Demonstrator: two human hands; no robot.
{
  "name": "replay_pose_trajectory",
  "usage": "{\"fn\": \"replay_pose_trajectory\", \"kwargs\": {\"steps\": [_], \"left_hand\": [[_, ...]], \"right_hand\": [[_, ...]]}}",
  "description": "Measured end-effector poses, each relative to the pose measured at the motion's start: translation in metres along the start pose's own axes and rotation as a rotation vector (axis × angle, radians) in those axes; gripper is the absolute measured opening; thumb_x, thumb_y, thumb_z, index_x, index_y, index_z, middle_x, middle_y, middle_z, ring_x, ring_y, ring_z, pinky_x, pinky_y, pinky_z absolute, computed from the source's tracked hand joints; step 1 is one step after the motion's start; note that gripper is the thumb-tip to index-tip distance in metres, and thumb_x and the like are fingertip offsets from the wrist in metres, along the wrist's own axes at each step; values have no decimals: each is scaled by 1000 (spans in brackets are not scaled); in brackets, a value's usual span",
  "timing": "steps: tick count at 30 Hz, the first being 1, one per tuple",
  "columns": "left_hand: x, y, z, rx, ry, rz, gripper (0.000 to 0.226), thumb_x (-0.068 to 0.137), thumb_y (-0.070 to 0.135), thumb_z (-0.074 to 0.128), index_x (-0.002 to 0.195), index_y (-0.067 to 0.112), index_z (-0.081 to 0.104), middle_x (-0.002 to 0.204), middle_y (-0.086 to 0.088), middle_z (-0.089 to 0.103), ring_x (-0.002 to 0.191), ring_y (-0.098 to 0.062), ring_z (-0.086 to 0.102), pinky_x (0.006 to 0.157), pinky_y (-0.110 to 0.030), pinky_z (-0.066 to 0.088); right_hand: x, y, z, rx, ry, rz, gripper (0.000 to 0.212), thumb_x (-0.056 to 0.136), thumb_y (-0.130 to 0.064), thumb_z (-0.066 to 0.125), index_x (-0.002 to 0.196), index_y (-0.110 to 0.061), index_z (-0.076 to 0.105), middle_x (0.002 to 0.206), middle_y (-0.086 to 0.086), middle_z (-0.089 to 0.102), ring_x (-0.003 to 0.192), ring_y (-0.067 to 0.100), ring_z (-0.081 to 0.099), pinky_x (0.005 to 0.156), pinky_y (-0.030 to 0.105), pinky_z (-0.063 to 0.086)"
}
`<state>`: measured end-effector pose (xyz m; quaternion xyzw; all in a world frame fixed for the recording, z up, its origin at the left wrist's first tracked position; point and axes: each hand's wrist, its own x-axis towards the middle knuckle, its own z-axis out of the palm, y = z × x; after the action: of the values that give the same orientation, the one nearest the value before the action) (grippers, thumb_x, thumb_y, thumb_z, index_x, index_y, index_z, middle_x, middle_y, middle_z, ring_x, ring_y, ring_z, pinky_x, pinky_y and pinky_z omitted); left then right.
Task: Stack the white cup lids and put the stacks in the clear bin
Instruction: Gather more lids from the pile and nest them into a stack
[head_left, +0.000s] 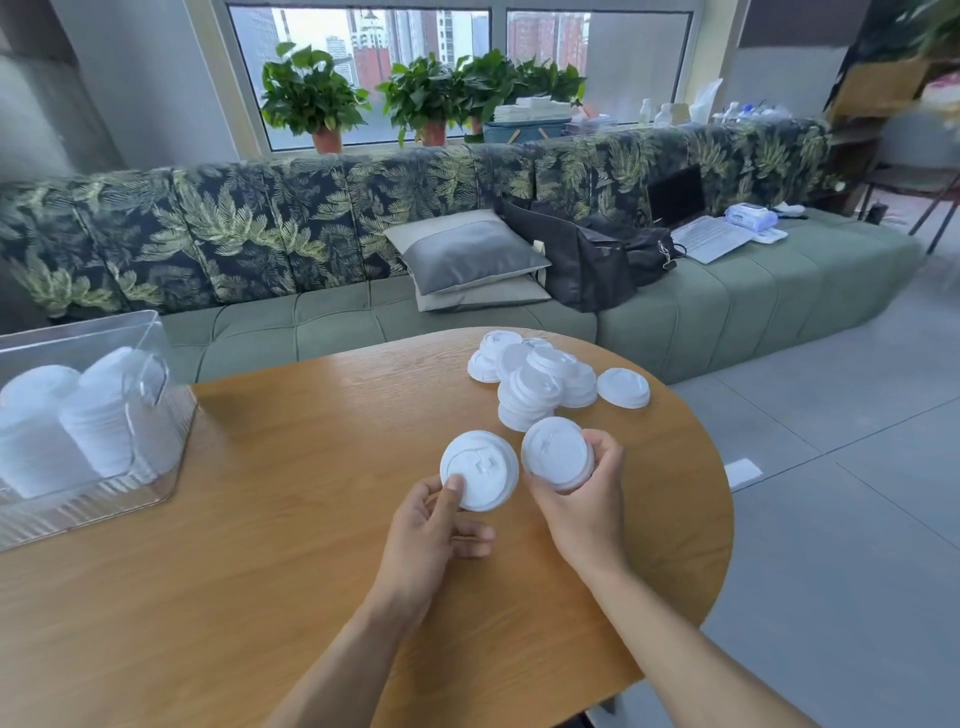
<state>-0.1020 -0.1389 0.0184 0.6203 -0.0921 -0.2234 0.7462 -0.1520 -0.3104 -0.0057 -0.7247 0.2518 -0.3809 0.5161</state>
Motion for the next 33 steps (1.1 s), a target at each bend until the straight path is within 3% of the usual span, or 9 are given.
{"fn": "replay_pose_trajectory", "kwargs": {"steps": [6, 11, 14, 19, 23, 26, 28, 30, 33], "left_hand": [[-24, 9, -49, -6, 29, -38, 45, 103, 40, 58, 123, 0, 58, 94, -9, 73, 80, -27, 73, 67, -35, 62], [-45, 16, -89, -28, 92, -38, 45, 104, 40, 57, 122, -2, 57, 96, -13, 72, 80, -27, 73, 68, -34, 62], [-54, 18, -106, -48, 145, -19, 44, 105, 39, 56, 120, -2, 58, 94, -9, 73, 78, -25, 73, 68, -34, 62], [-61, 16, -116, -135, 205, 1, 35, 106, 37, 56, 111, 3, 59, 88, -9, 72, 72, -23, 72, 65, -32, 61], [-62, 13, -114, -144, 235, 24, 40, 105, 38, 56, 117, 0, 59, 84, -9, 73, 71, -22, 71, 65, -30, 61], [-61, 10, -114, -127, 266, 49, 41, 105, 41, 57, 115, 1, 59, 79, -14, 73, 68, -22, 71, 64, -30, 60], [-61, 8, -114, -107, 276, 53, 40, 104, 44, 58, 112, 5, 59, 79, -18, 74, 67, -23, 70, 64, -30, 58], [-60, 6, -114, -102, 281, 64, 41, 103, 45, 59, 111, 5, 59, 79, -18, 74, 67, -23, 71, 62, -29, 58], [-59, 6, -113, -103, 289, 76, 43, 102, 44, 59, 113, 2, 59, 78, -17, 74, 67, -23, 71, 62, -29, 58]], "right_hand": [[-29, -19, 21, 103, -112, 137, 71, 66, -12, 96, 111, -34, 45, 107, -15, 61, 88, -12, 62, 72, 11, 48], [-54, -38, 46, 200, -229, 236, 73, 65, -13, 96, 110, -40, 45, 117, -10, 62, 97, -2, 63, 76, 16, 45], [-69, -48, 60, 243, -276, 296, 75, 60, -25, 98, 111, -44, 47, 117, -9, 65, 101, 5, 64, 77, 22, 47], [-83, -58, 75, 317, -308, 394, 90, 37, -50, 97, 115, -42, 54, 115, -6, 72, 103, 16, 72, 95, 36, 57], [-84, -62, 77, 431, -268, 462, 88, 43, -55, 99, 118, -30, 60, 115, -2, 73, 94, 13, 77, 83, 32, 61], [-82, -58, 78, 553, -211, 544, 43, 83, -39, 85, 113, -17, 63, 121, 11, 71, 91, 13, 75, 71, 27, 60], [-81, -53, 79, 532, -204, 576, 17, 96, -19, 72, 110, -19, 62, 126, 16, 69, 102, 19, 71, 75, 31, 57], [-81, -49, 77, 537, -214, 587, 29, 93, -10, 72, 115, -23, 59, 119, 15, 71, 110, 26, 70, 78, 33, 56], [-79, -49, 73, 590, -271, 607, 55, 87, -1, 74, 132, -24, 54, 115, 12, 74, 106, 27, 75, 72, 30, 61]]}}
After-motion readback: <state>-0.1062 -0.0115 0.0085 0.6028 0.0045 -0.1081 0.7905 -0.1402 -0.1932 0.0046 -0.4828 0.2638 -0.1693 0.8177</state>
